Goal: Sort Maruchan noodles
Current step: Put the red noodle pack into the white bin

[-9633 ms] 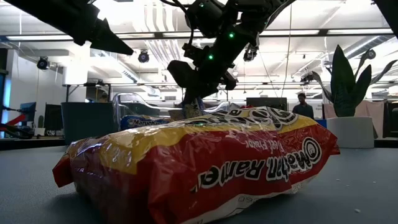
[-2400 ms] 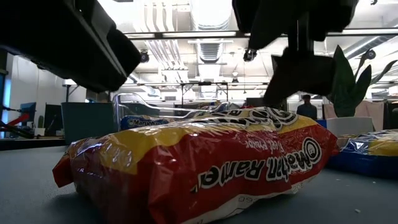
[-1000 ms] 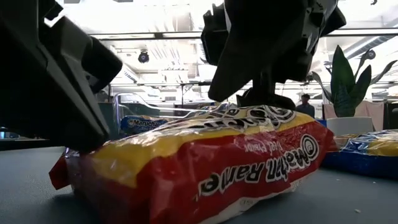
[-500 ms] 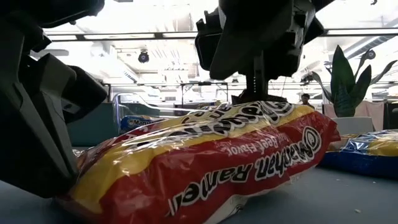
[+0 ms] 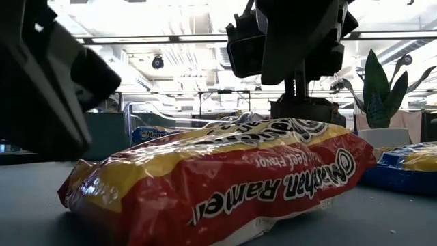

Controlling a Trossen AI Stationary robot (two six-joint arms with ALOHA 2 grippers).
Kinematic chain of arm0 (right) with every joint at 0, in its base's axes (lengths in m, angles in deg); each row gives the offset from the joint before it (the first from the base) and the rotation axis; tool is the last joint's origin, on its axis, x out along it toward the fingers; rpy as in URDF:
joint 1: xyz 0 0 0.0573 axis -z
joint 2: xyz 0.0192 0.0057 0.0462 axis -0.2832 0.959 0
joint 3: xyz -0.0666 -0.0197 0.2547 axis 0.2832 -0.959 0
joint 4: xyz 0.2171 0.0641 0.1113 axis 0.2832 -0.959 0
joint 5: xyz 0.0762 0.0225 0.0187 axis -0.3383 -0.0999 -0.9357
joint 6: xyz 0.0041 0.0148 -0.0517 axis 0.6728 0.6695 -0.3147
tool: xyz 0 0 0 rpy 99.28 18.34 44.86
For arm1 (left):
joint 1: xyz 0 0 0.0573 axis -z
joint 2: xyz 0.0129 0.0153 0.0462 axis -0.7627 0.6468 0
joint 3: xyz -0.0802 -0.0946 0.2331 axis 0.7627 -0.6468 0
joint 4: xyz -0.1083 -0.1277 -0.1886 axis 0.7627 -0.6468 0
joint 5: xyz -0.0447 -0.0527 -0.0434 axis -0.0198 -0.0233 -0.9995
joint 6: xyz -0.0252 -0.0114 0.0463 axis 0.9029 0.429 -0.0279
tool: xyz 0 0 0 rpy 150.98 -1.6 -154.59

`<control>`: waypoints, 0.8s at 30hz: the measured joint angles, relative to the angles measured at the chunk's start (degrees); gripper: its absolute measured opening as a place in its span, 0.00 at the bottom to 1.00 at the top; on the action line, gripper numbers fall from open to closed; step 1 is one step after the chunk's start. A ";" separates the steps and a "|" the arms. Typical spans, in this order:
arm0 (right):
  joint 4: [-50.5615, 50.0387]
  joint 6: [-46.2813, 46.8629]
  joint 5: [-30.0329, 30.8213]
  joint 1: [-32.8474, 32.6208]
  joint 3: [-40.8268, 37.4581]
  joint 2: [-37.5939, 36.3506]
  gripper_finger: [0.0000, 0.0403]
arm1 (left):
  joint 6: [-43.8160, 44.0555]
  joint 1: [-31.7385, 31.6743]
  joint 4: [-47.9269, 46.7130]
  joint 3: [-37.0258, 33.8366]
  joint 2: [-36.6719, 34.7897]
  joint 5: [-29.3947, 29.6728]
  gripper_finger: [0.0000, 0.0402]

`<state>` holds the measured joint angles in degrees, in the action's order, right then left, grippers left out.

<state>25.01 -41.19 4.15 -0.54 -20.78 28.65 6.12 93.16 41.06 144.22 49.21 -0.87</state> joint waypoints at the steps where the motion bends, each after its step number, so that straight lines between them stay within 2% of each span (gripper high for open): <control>1: -0.01 0.00 0.08 0.01 0.00 0.04 0.81 | -0.96 0.00 -0.17 0.00 -0.27 0.48 0.00; 6: 0.19 0.22 0.17 0.00 0.00 0.27 0.81 | -4.84 -0.06 -0.20 0.02 -0.50 4.02 0.00; 10: 0.53 0.42 0.40 0.00 -0.02 0.63 0.81 | -4.93 -0.28 0.88 -1.24 0.14 4.15 0.00; 18: 1.20 0.42 1.54 0.00 -0.02 1.86 0.81 | -2.47 -0.26 16.94 -9.22 0.37 4.12 0.00; 24: 4.26 0.82 1.52 0.00 -0.04 3.39 0.81 | 1.32 -0.26 18.45 -10.56 1.24 3.05 0.00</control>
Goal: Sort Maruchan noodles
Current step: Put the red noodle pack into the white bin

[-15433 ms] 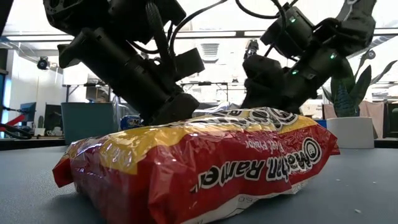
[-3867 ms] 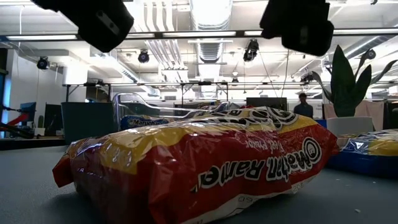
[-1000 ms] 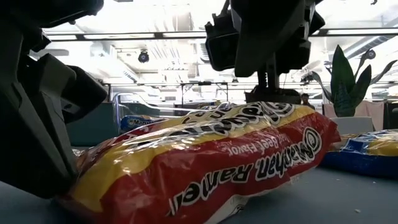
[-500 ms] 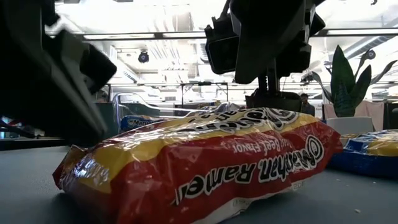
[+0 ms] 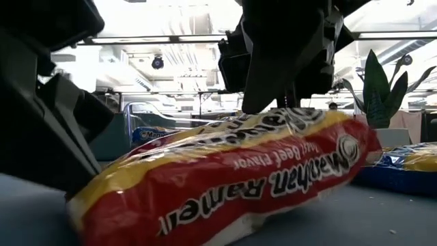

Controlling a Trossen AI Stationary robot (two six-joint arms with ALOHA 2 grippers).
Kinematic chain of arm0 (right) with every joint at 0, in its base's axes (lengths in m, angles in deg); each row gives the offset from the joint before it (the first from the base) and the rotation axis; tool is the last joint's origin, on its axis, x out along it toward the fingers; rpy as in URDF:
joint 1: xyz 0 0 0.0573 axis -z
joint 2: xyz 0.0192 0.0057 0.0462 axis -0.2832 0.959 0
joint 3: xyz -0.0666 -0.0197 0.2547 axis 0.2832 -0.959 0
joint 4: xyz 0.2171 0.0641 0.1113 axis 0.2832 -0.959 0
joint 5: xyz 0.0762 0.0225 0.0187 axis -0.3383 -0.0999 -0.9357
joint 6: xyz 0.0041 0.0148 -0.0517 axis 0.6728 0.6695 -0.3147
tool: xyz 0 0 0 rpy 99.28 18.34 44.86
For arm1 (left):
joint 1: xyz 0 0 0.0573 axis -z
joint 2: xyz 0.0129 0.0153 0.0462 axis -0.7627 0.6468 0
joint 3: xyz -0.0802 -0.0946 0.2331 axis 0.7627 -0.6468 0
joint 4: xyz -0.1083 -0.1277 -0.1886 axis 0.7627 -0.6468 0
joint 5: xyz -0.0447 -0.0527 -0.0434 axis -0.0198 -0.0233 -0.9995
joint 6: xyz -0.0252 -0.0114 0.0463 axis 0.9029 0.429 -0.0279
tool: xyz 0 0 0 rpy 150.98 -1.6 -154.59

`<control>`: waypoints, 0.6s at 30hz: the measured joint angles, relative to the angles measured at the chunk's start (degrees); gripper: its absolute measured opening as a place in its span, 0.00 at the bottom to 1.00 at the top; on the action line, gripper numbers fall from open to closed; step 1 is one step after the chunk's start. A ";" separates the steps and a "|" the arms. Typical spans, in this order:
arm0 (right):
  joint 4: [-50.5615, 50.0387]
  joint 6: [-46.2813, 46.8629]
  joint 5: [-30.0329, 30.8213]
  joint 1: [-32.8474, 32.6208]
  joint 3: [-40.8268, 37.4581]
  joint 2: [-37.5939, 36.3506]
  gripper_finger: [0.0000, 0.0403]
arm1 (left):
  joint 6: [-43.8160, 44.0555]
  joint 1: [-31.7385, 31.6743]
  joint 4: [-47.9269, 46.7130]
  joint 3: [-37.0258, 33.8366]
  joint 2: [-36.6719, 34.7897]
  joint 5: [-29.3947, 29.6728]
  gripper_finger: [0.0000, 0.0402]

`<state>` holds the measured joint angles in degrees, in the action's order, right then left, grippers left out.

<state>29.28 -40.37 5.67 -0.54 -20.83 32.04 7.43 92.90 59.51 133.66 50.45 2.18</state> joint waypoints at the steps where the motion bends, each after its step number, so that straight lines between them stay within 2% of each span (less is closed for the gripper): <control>1: -0.09 0.18 0.00 0.00 0.00 0.12 0.81 | 0.41 0.00 0.16 0.03 0.35 -0.14 0.00; 18: 3.74 1.82 0.52 0.00 -0.02 0.30 0.81 | 2.84 0.00 0.34 -0.92 0.88 -0.39 0.00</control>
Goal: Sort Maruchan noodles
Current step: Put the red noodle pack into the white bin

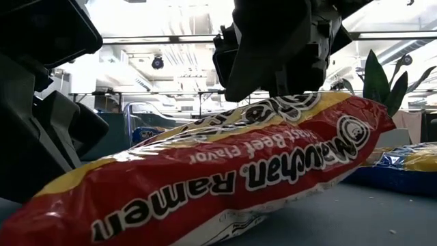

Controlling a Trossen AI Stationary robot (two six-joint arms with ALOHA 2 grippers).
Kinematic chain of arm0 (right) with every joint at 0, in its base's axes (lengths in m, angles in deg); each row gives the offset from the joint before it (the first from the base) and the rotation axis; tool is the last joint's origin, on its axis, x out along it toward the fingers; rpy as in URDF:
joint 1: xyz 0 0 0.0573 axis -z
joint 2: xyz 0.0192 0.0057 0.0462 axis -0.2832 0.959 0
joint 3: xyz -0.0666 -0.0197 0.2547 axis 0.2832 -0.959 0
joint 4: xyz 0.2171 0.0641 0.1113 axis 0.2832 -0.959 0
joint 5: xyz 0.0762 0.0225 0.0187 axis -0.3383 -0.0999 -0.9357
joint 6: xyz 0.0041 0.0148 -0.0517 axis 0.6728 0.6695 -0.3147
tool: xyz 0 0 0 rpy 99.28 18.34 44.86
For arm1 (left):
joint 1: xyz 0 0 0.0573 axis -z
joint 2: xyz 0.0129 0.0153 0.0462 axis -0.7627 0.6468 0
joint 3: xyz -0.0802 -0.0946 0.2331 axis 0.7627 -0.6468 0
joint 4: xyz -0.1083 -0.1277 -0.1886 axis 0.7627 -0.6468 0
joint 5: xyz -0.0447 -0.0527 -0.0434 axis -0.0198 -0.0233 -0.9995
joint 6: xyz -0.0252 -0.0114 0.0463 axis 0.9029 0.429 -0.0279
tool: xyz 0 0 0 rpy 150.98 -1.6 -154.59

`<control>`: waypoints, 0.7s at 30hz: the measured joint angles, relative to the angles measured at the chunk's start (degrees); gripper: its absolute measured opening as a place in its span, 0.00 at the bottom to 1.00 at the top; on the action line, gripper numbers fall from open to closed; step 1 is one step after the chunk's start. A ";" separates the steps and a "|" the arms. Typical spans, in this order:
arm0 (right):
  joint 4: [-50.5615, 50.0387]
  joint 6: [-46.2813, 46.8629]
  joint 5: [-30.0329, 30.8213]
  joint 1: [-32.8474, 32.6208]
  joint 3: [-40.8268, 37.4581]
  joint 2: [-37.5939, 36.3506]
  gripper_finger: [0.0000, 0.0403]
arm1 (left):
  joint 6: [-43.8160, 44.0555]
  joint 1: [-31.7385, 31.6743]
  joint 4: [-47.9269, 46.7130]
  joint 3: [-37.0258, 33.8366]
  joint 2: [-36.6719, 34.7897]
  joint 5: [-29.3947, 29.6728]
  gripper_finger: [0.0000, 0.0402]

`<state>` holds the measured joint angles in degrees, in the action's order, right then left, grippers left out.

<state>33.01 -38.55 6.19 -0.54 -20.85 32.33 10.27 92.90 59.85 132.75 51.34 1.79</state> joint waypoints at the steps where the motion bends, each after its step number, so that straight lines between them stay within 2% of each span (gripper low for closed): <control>1: 0.18 0.16 0.16 0.00 0.00 0.20 0.81 | 0.00 0.00 0.00 0.00 0.02 0.00 0.00; 5: 2.74 2.30 -1.21 -0.49 0.00 3.35 0.81 | 0.00 0.00 0.03 -0.02 0.02 0.00 0.00; 10: 11.95 4.60 -6.31 -0.61 0.07 6.96 0.78 | 0.00 0.09 0.11 -0.04 0.04 -0.05 0.00; 21: 12.23 4.33 -6.77 -0.50 -0.02 6.46 0.65 | -0.46 0.31 0.42 -0.07 0.09 0.09 0.00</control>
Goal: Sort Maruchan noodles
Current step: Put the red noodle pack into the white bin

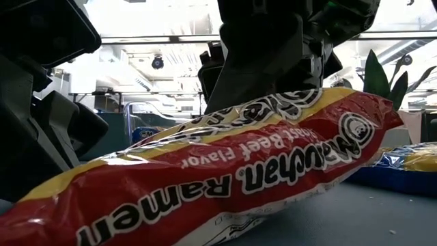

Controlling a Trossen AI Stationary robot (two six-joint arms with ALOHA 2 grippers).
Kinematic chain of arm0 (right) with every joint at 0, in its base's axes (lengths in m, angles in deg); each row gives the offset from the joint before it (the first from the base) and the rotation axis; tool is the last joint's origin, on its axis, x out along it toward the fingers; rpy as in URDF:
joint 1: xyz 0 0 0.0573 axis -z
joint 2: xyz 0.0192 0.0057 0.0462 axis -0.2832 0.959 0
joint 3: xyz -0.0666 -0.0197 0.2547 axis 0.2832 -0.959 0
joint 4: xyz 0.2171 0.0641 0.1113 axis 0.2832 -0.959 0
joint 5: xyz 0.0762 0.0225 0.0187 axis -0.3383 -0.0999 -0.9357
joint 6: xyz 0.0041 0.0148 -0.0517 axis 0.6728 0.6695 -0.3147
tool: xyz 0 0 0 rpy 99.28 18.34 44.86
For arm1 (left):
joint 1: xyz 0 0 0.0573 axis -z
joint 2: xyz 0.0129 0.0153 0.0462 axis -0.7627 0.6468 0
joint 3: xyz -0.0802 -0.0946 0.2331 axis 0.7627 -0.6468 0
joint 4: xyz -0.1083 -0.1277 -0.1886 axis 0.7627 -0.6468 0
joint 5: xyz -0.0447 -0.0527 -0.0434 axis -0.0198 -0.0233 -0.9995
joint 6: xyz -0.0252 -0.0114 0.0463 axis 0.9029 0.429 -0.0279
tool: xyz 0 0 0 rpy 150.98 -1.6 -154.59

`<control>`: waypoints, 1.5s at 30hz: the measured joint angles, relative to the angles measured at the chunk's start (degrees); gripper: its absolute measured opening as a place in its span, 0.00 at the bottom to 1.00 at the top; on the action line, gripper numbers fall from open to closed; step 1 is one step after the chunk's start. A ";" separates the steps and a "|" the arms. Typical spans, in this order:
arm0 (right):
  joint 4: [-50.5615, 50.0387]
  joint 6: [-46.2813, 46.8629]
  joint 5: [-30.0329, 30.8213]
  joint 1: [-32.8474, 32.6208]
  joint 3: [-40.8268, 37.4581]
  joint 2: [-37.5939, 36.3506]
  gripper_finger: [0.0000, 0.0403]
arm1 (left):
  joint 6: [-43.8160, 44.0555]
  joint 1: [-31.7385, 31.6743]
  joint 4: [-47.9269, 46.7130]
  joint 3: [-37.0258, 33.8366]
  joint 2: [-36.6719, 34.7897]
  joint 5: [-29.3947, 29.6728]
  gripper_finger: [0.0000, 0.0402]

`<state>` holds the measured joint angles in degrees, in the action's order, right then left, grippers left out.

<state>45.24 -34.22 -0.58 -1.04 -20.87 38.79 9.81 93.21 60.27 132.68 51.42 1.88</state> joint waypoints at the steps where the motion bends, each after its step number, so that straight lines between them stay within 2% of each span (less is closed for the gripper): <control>1: 0.01 -0.06 -0.02 0.00 -0.01 -0.01 0.63 | 0.02 0.00 0.02 0.00 0.00 0.00 0.00; 5: 0.08 -0.07 -0.04 0.00 -0.02 -0.03 0.59 | 0.01 0.00 0.06 0.00 0.02 0.21 0.00; 12: 0.14 0.00 -0.09 0.00 -0.02 -0.08 0.57 | 0.02 0.00 0.28 -0.02 0.02 0.33 0.00; 25: 0.63 0.02 -0.48 0.00 -0.02 -0.21 0.36 | 0.00 0.00 0.75 -0.02 0.02 0.37 0.00; 35: 0.42 -2.41 0.00 0.39 -0.02 -1.13 0.35 | -1.79 0.24 0.49 -1.26 -2.50 1.89 0.00; 45: 0.18 -3.98 0.41 0.66 -0.02 -1.69 0.34 | -4.83 0.24 -7.34 -1.51 -7.70 4.38 0.00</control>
<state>45.42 -38.20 -0.17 -0.39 -20.89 37.10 4.98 93.45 52.93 131.17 43.72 6.25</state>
